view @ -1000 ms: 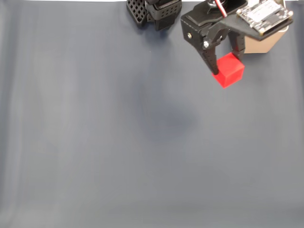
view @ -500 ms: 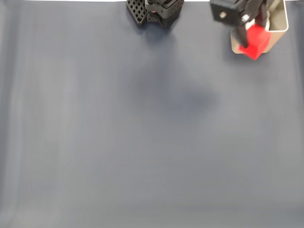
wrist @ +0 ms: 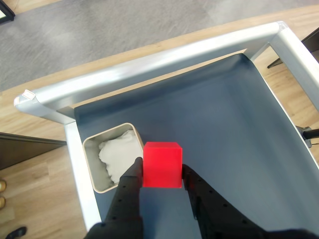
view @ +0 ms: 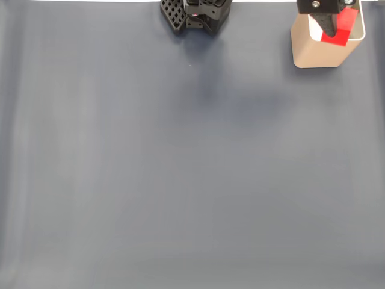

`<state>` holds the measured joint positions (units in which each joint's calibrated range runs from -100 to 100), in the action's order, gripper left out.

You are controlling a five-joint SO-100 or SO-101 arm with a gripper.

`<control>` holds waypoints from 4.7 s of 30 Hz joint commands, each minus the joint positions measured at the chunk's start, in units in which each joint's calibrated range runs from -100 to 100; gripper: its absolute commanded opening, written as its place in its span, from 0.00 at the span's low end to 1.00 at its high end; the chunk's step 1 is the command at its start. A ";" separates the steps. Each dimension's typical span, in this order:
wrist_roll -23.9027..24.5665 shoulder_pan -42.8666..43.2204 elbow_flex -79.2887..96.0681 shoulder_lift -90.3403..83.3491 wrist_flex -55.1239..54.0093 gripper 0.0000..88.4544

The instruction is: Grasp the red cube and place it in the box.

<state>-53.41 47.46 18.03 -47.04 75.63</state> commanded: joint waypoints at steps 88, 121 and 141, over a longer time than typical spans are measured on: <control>1.81 12.49 7.31 5.88 -13.55 0.42; 2.34 12.71 12.87 2.51 -13.22 0.51; 2.64 11.00 12.32 2.16 -14.28 0.14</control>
<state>-51.11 60.32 31.69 -42.76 62.39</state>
